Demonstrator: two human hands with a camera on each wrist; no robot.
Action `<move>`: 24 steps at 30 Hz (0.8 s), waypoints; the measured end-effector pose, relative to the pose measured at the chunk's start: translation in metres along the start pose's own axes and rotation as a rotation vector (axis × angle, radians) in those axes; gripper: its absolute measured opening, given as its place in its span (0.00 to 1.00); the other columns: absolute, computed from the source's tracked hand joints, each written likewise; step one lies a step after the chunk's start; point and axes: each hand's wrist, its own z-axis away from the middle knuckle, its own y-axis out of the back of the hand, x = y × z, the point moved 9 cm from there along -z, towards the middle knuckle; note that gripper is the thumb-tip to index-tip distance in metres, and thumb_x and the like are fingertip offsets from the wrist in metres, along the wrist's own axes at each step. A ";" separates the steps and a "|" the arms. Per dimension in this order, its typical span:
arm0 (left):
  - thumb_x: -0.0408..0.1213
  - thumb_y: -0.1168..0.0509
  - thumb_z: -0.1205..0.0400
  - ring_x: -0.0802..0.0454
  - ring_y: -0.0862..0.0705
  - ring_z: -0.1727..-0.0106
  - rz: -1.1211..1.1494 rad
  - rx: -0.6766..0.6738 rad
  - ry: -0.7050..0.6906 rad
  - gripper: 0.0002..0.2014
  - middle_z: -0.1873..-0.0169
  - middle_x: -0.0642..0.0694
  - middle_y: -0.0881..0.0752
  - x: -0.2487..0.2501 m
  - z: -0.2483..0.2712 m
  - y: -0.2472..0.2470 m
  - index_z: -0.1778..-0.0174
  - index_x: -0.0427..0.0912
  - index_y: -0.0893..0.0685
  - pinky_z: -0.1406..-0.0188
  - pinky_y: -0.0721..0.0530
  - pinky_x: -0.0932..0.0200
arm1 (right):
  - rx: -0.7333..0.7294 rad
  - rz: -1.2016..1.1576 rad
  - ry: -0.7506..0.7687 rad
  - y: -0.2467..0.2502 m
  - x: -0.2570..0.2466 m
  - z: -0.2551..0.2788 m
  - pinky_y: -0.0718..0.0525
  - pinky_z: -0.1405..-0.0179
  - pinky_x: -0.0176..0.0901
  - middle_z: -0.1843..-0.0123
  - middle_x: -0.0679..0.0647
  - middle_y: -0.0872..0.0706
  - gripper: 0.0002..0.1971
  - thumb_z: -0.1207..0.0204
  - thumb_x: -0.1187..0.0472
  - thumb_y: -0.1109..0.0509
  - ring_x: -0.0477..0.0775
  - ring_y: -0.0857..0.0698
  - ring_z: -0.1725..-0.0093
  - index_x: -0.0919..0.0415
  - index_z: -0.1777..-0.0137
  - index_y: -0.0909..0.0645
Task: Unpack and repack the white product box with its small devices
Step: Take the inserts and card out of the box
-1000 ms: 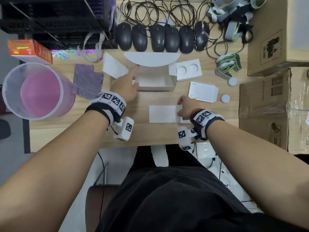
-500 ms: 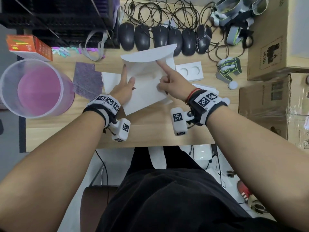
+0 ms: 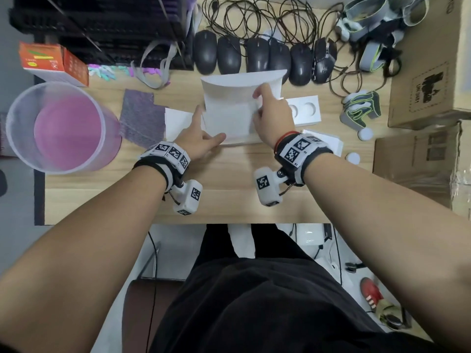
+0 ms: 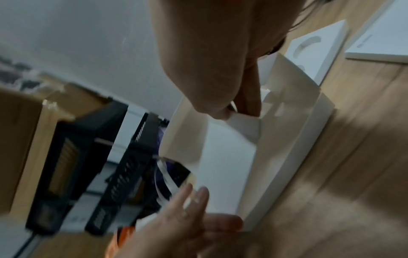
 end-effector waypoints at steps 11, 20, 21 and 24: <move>0.44 0.29 0.19 0.49 0.14 0.45 -0.080 -0.013 -0.060 0.44 0.52 0.51 0.10 -0.013 -0.015 -0.008 0.13 0.56 0.50 0.35 0.18 0.46 | -0.362 0.340 -0.010 -0.052 0.027 0.000 0.20 0.48 0.53 0.43 0.67 0.14 0.16 0.17 0.52 0.34 0.69 0.15 0.42 0.66 0.42 0.20; 0.43 0.31 0.19 0.40 0.16 0.48 -0.417 -0.039 -0.100 0.15 0.52 0.41 0.18 0.007 -0.016 -0.023 0.41 0.40 0.24 0.47 0.20 0.51 | -0.524 0.113 -0.012 -0.039 0.056 0.002 0.20 0.40 0.45 0.38 0.56 0.12 0.16 0.25 0.72 0.37 0.60 0.16 0.35 0.61 0.42 0.15; 0.44 0.31 0.19 0.38 0.17 0.50 -0.466 -0.038 -0.089 0.14 0.53 0.40 0.20 0.008 -0.017 -0.024 0.49 0.39 0.26 0.50 0.20 0.51 | -0.512 0.129 -0.018 -0.033 0.058 0.002 0.21 0.34 0.46 0.36 0.58 0.12 0.17 0.24 0.73 0.38 0.60 0.17 0.33 0.65 0.38 0.15; 0.49 0.32 0.18 0.38 0.21 0.53 -0.596 -0.047 -0.047 0.18 0.49 0.34 0.21 0.011 -0.019 -0.027 0.56 0.38 0.28 0.55 0.23 0.51 | -0.425 0.152 -0.005 -0.011 0.057 -0.001 0.26 0.41 0.44 0.38 0.60 0.13 0.16 0.19 0.68 0.37 0.62 0.20 0.37 0.72 0.34 0.18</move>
